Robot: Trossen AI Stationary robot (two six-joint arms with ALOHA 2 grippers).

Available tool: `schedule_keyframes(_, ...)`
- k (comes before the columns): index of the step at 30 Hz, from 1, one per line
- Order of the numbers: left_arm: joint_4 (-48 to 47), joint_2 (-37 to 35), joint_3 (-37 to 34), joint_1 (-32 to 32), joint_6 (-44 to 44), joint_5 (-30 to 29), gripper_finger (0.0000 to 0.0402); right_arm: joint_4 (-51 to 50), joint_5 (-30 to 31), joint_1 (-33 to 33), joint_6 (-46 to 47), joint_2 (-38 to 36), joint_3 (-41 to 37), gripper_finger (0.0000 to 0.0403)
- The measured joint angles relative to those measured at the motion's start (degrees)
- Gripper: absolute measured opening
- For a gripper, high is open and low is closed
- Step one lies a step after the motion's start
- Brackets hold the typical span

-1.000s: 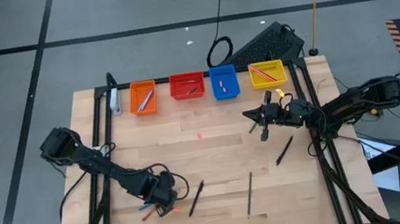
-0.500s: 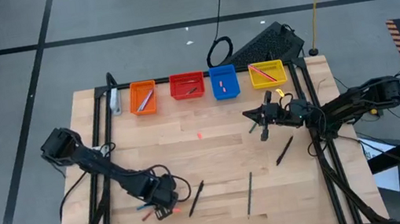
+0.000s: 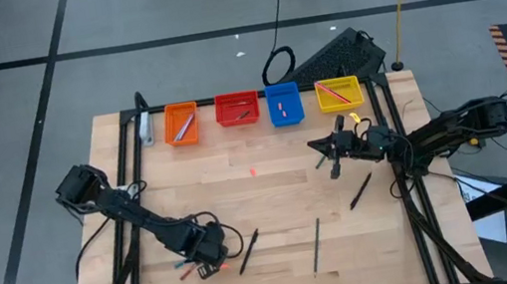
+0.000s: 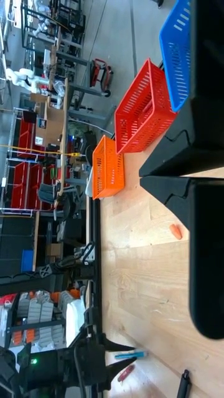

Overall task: Sort crayons/erasers/pens/pencils in bins
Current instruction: Put the blue pencil into the yellow basket

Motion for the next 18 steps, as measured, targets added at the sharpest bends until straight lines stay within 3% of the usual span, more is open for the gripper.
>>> schedule_keyframes(9,-0.48,-0.58,-0.12,0.93,0.90,3.24,0.0020,0.02,-0.01,-0.02,0.11,0.00,0.00,0.0000)
schedule_keyframes(18,-2.29,-4.82,-0.34,1.70,0.71,3.67,0.0008,0.02,-0.01,-0.01,0.14,-0.02,0.00,0.0000)
